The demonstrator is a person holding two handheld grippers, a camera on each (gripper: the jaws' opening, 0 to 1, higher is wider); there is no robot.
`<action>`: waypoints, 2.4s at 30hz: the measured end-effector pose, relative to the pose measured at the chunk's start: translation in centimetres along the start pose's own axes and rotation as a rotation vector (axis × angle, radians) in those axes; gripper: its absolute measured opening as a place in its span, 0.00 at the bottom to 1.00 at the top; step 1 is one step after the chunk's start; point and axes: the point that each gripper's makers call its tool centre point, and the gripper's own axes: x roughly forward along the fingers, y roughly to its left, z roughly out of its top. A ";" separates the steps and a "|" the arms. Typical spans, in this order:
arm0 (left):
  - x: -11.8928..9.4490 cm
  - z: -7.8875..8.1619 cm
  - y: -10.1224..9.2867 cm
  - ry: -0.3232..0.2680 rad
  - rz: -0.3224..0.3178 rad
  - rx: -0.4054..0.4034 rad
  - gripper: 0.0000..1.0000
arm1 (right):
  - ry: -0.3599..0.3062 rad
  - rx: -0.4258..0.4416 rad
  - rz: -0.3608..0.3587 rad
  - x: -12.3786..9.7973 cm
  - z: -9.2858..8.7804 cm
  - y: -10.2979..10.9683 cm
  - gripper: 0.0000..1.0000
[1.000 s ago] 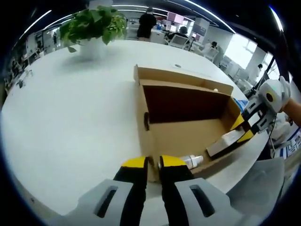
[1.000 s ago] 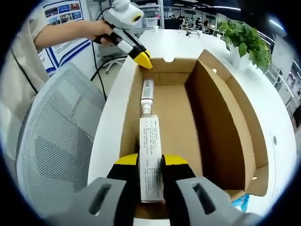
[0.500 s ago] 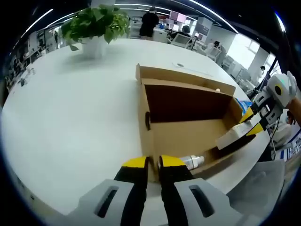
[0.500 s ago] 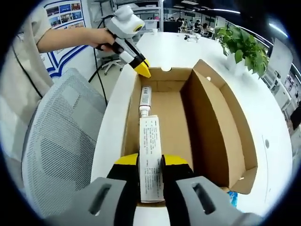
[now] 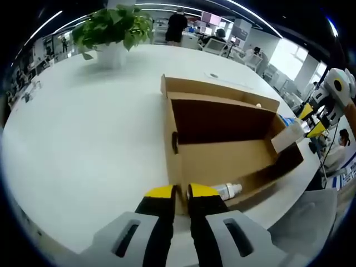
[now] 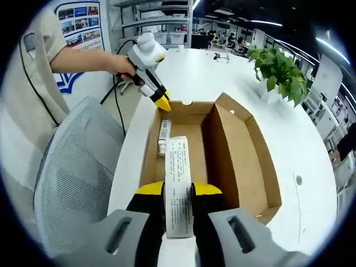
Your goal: Operate the shoe box by opening the lid, removing the specified soft item, and placing it in the target area until the item is outside and the box remains undamaged.
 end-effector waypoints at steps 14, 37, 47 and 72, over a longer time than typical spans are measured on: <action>0.0 0.0 0.0 0.004 0.005 -0.005 0.06 | -0.015 -0.029 -0.019 -3.7 1.1 -1.2 0.15; 0.0 -0.1 0.0 0.014 -0.001 -0.019 0.06 | -0.008 -0.021 -0.090 -10.8 -1.0 -5.0 0.15; 0.1 -0.2 0.0 0.019 -0.003 -0.025 0.06 | 0.025 -0.006 -0.138 -13.5 -3.8 -7.0 0.15; 0.2 -0.2 0.0 0.026 -0.014 -0.041 0.07 | 0.167 0.050 -0.215 -16.2 -12.9 -11.9 0.15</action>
